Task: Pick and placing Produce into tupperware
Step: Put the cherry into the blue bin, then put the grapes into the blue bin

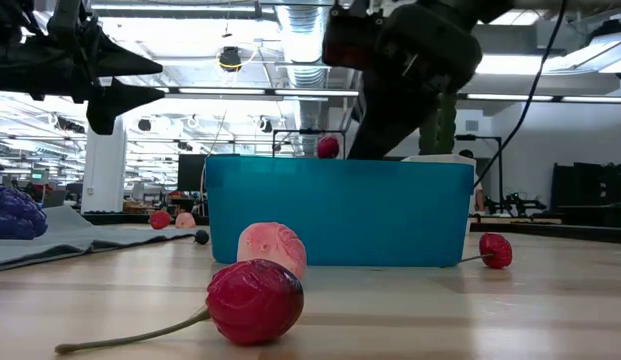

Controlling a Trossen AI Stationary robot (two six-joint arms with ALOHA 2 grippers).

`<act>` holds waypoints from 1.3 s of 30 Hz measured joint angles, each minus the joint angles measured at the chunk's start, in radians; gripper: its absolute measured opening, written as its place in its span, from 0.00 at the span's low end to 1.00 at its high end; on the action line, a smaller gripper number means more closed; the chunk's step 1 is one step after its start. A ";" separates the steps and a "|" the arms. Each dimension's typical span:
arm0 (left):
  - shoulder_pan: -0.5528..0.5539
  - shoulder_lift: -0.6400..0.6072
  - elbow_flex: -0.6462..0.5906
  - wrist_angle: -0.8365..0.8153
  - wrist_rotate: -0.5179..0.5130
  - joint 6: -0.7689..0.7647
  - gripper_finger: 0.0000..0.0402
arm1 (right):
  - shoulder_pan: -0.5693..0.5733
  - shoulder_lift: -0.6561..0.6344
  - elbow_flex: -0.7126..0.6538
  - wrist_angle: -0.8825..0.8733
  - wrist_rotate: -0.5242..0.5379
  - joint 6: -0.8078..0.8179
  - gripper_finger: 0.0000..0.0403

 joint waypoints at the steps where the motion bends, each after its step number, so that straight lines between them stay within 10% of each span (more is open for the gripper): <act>1: 0.000 0.000 0.000 0.000 0.000 0.000 0.54 | -0.004 0.011 0.016 -0.024 -0.011 -0.002 0.03; 39: 0.000 0.000 0.000 -0.003 -0.117 0.026 0.54 | -0.033 -0.016 0.077 -0.148 0.057 -0.065 0.13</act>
